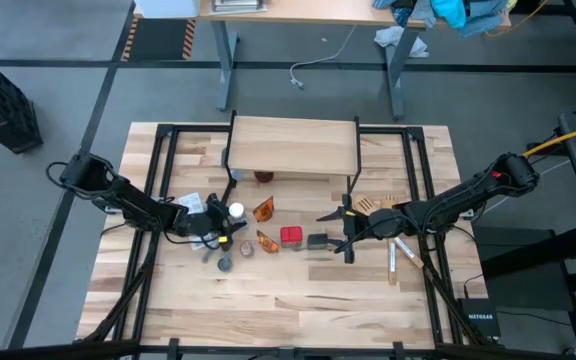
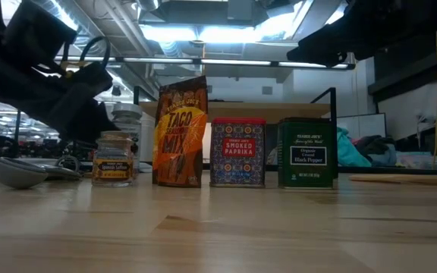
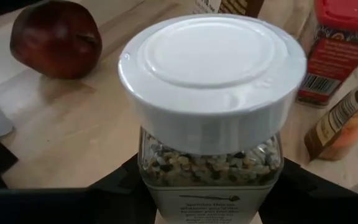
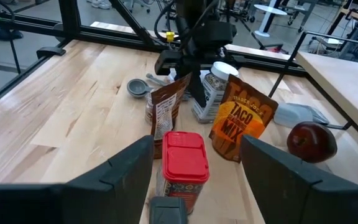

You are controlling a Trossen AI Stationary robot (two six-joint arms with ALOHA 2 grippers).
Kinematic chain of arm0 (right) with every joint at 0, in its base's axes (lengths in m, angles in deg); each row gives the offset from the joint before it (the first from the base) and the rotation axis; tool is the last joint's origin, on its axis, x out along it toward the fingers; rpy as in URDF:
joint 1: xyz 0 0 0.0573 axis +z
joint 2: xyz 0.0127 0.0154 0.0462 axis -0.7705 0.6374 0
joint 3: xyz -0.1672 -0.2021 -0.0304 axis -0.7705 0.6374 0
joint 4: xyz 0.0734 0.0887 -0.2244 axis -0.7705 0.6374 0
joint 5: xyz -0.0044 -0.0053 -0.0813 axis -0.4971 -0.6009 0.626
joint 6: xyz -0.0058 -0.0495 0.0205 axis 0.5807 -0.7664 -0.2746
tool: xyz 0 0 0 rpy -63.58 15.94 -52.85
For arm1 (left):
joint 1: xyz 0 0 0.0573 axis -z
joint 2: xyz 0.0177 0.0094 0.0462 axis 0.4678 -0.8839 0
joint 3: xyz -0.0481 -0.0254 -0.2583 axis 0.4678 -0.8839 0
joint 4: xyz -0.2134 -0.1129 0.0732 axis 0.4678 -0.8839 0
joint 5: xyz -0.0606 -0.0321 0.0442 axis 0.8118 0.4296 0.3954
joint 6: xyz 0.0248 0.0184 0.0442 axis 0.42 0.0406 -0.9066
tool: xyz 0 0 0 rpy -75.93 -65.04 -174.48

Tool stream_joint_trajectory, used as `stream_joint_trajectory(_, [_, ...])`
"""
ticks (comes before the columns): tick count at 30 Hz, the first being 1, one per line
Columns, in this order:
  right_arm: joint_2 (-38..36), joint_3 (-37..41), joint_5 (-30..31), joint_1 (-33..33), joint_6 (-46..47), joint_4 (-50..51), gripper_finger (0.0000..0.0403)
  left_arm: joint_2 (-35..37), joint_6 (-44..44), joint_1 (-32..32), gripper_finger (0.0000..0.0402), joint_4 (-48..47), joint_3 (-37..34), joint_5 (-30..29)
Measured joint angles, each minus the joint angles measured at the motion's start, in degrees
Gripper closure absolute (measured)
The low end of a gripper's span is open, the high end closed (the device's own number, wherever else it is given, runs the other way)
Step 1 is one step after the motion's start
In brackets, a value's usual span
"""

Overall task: Shelf spices
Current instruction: Remove the white seasoning bottle from the shelf

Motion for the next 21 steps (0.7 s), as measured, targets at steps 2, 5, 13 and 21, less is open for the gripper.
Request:
stream_joint_trajectory(2, [0.0, 0.0, 0.0, 0.0, 0.0, 0.0, 0.0157, 0.0, 1.3, -0.1, 0.0213, 0.0, 0.0, 0.0])
stream_joint_trajectory(5, [0.0, 0.0, 0.0, 0.0, 0.0, 0.0, 0.0157, 0.0, 2.7, -0.1, 0.0158, -0.4, 0.0, 0.3])
stream_joint_trajectory(13, [0.0, 0.0, 0.0, 0.0, 0.0, 0.1, 0.0157, 0.0, 6.3, 0.0, 0.0069, -0.4, 0.1, 0.4])
stream_joint_trajectory(21, [0.0, 0.0, 0.0, 0.0, 0.0, 0.3, 0.0157, 1.4, -0.3, 0.0, 0.0071, -0.3, 2.9, 0.3])
